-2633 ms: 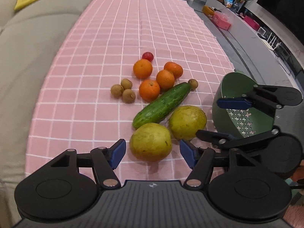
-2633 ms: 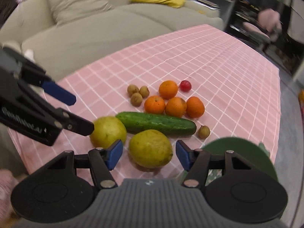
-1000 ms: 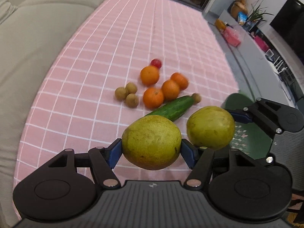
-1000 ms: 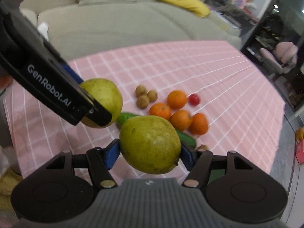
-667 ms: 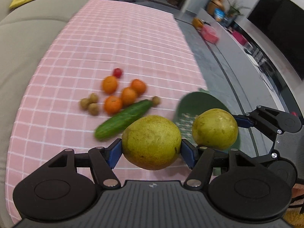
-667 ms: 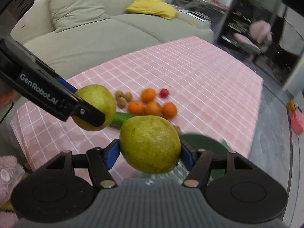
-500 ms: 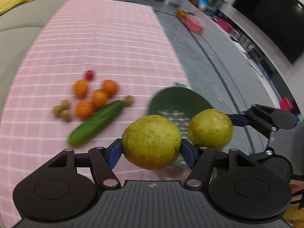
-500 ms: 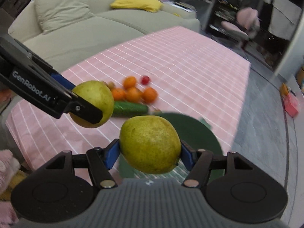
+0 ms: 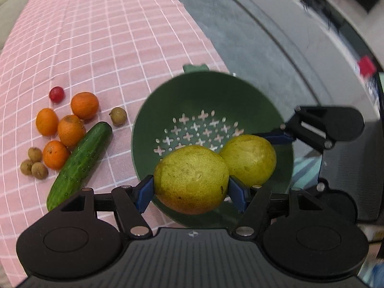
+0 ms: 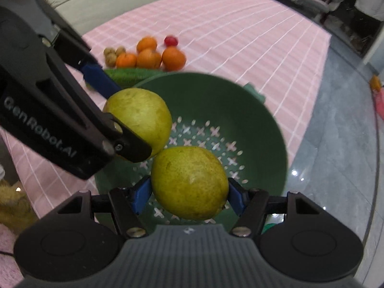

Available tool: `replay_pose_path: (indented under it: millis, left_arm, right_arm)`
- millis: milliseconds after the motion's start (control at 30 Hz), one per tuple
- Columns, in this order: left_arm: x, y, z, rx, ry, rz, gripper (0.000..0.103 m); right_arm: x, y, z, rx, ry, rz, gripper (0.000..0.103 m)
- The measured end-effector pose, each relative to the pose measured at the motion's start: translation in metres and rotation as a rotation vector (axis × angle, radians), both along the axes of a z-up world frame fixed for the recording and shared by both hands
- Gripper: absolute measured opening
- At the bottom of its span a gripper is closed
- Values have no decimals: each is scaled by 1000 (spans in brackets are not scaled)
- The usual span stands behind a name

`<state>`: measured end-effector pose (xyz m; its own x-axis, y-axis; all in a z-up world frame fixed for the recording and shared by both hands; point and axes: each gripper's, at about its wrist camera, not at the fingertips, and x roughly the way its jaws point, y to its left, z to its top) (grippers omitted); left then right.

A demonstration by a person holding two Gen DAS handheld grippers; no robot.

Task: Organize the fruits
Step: 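Carry both pears into the green colander and open both tools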

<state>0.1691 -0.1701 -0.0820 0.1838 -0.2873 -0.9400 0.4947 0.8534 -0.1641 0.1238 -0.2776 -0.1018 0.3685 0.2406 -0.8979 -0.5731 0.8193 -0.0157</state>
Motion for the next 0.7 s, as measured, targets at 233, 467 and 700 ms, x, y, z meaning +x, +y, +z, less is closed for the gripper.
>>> replay_pose_path:
  millis: [233, 467, 700]
  left_arm:
    - [-1, -15, -8, 83, 47, -120, 75]
    - [-1, -30, -17, 164, 110, -250, 75]
    - [10, -46, -35, 234, 110, -323, 76]
  right_arm:
    - [9, -1, -15, 37, 134, 45, 63]
    - [-1, -5, -18, 107, 253, 59, 63]
    - [9, -3, -21, 34, 212, 73, 63]
